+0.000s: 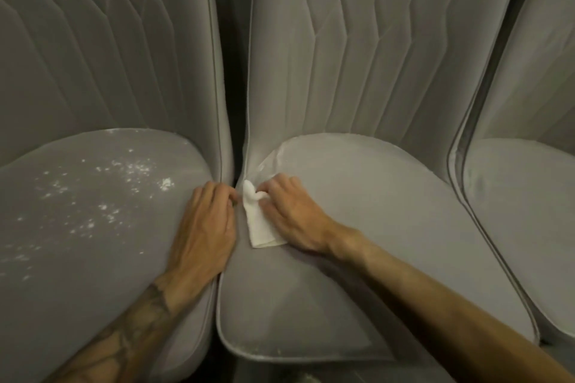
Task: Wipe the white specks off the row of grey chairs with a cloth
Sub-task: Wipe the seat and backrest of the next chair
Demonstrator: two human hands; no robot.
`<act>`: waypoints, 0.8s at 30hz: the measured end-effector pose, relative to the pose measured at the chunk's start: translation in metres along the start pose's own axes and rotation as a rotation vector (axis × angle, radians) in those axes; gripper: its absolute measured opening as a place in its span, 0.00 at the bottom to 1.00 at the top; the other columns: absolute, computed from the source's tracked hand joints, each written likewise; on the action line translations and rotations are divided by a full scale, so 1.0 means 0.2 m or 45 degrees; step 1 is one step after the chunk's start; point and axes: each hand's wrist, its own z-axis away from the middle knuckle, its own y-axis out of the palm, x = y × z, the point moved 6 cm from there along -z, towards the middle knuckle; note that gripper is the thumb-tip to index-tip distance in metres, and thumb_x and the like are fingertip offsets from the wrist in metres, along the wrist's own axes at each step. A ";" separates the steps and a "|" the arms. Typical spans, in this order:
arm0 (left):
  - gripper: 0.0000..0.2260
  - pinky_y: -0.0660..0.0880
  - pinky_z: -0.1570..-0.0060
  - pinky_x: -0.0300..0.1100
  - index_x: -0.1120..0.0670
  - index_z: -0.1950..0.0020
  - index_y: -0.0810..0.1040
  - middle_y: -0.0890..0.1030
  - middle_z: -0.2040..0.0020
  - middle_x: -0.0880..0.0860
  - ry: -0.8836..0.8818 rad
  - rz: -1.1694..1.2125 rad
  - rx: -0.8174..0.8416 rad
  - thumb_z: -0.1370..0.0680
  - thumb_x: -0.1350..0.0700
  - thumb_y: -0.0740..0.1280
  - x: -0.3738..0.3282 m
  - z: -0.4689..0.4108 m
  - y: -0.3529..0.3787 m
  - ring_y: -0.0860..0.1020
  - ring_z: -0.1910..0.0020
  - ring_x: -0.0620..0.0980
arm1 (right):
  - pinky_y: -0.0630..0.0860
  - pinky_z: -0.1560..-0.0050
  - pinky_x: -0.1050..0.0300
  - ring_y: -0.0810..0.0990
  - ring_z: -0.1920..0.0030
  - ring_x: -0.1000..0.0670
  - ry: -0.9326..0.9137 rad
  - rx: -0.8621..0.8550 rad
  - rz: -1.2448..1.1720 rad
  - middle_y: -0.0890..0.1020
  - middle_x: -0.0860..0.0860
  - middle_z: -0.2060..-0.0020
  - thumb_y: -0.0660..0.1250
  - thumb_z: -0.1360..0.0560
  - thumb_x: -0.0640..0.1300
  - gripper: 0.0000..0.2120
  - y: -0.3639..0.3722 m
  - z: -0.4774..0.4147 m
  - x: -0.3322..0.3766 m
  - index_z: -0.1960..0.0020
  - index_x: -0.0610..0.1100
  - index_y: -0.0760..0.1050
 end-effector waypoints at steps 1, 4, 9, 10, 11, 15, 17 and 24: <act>0.08 0.70 0.48 0.55 0.58 0.50 0.75 0.74 0.52 0.57 -0.057 0.081 -0.001 0.17 0.62 0.56 0.01 0.00 -0.01 0.73 0.52 0.58 | 0.65 0.42 0.50 0.71 0.50 0.43 0.025 -0.002 -0.053 0.75 0.43 0.49 0.55 0.16 0.44 0.10 -0.04 -0.01 -0.04 0.44 0.40 0.72; 0.06 0.73 0.48 0.53 0.57 0.49 0.73 0.73 0.50 0.54 -0.135 0.233 0.004 0.15 0.63 0.58 0.03 0.00 -0.05 0.73 0.51 0.54 | 0.64 0.39 0.46 0.73 0.46 0.39 0.343 -0.154 0.033 0.76 0.38 0.47 0.54 0.15 0.43 0.13 -0.20 -0.08 -0.35 0.41 0.36 0.73; 0.07 0.69 0.47 0.40 0.56 0.48 0.73 0.73 0.49 0.53 -0.073 0.256 -0.078 0.17 0.67 0.60 0.05 0.06 -0.13 0.73 0.50 0.49 | 0.63 0.36 0.44 0.71 0.40 0.37 0.432 -0.107 0.203 0.75 0.36 0.42 0.52 0.15 0.42 0.15 -0.06 -0.29 -0.27 0.39 0.34 0.71; 0.08 0.68 0.49 0.37 0.56 0.48 0.72 0.73 0.50 0.53 -0.094 0.268 -0.095 0.18 0.68 0.60 0.07 0.07 -0.14 0.72 0.51 0.48 | 0.63 0.37 0.43 0.71 0.41 0.37 0.345 -0.097 0.203 0.75 0.36 0.42 0.52 0.15 0.41 0.14 -0.03 -0.26 -0.18 0.39 0.33 0.71; 0.09 0.67 0.51 0.32 0.56 0.49 0.71 0.73 0.51 0.53 -0.121 0.284 -0.112 0.18 0.69 0.59 0.08 0.06 -0.14 0.71 0.53 0.47 | 0.64 0.38 0.42 0.72 0.43 0.37 0.251 -0.084 0.181 0.76 0.36 0.43 0.53 0.15 0.41 0.13 -0.02 -0.20 -0.09 0.40 0.34 0.72; 0.11 0.67 0.53 0.26 0.56 0.51 0.70 0.72 0.54 0.54 -0.179 0.309 -0.142 0.20 0.72 0.59 0.09 0.05 -0.13 0.69 0.56 0.46 | 0.64 0.42 0.57 0.70 0.50 0.48 -0.077 0.109 -0.150 0.74 0.45 0.49 0.55 0.15 0.44 0.10 0.02 0.08 0.21 0.41 0.40 0.72; 0.10 0.67 0.54 0.26 0.56 0.52 0.70 0.72 0.54 0.53 -0.177 0.324 -0.132 0.19 0.71 0.58 0.08 0.05 -0.13 0.67 0.59 0.45 | 0.65 0.41 0.57 0.71 0.50 0.47 0.035 0.058 -0.235 0.74 0.44 0.49 0.54 0.15 0.45 0.11 -0.05 0.03 0.13 0.43 0.39 0.71; 0.10 0.67 0.54 0.25 0.57 0.51 0.70 0.72 0.54 0.54 -0.200 0.359 -0.150 0.18 0.71 0.57 0.09 0.07 -0.13 0.67 0.57 0.43 | 0.63 0.39 0.47 0.72 0.44 0.38 0.461 -0.027 0.016 0.75 0.37 0.46 0.54 0.15 0.43 0.13 -0.07 -0.24 -0.21 0.45 0.35 0.72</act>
